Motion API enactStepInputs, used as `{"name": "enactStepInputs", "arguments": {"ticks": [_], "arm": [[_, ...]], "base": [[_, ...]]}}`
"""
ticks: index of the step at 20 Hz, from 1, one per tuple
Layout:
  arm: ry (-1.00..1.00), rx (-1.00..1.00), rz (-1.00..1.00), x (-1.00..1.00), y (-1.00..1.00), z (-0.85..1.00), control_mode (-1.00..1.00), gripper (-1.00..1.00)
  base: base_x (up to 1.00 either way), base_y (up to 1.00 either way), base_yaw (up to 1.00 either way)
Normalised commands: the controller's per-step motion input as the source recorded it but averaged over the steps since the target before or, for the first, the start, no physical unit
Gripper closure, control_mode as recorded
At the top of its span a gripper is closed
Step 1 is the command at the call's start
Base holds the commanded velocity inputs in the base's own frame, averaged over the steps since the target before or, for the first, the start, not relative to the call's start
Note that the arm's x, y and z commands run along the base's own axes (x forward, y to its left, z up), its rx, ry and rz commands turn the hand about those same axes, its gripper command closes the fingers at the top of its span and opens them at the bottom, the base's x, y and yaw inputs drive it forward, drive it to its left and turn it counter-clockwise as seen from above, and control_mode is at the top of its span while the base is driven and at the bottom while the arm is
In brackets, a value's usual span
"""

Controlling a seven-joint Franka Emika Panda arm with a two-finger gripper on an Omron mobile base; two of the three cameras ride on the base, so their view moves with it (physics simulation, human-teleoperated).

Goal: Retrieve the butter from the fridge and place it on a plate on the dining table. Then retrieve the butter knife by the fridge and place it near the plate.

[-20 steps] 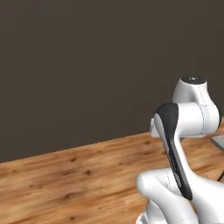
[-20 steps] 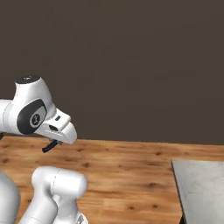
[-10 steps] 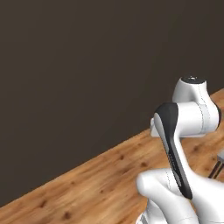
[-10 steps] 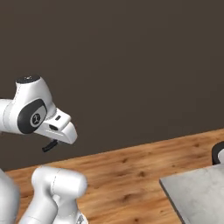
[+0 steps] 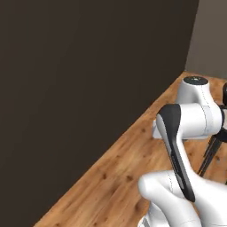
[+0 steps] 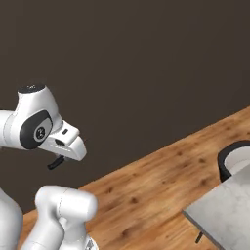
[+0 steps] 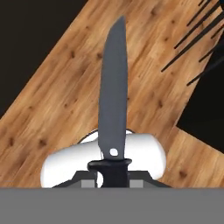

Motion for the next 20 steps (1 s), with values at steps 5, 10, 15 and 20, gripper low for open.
{"name": "enactStepInputs", "arguments": {"ticks": [5,10,15,20], "arm": [[0.00,0.00,0.00,0.00,0.00,0.00,1.00,1.00],[0.00,0.00,0.00,0.00,0.00,0.00,1.00,1.00],[0.00,0.00,0.00,0.00,0.00,0.00,1.00,1.00],[0.00,0.00,0.00,0.00,0.00,0.00,1.00,1.00]], "base": [[0.64,0.55,-0.53],[0.62,0.54,-0.52],[0.58,0.48,-0.52],[0.66,0.13,-0.59]]}}
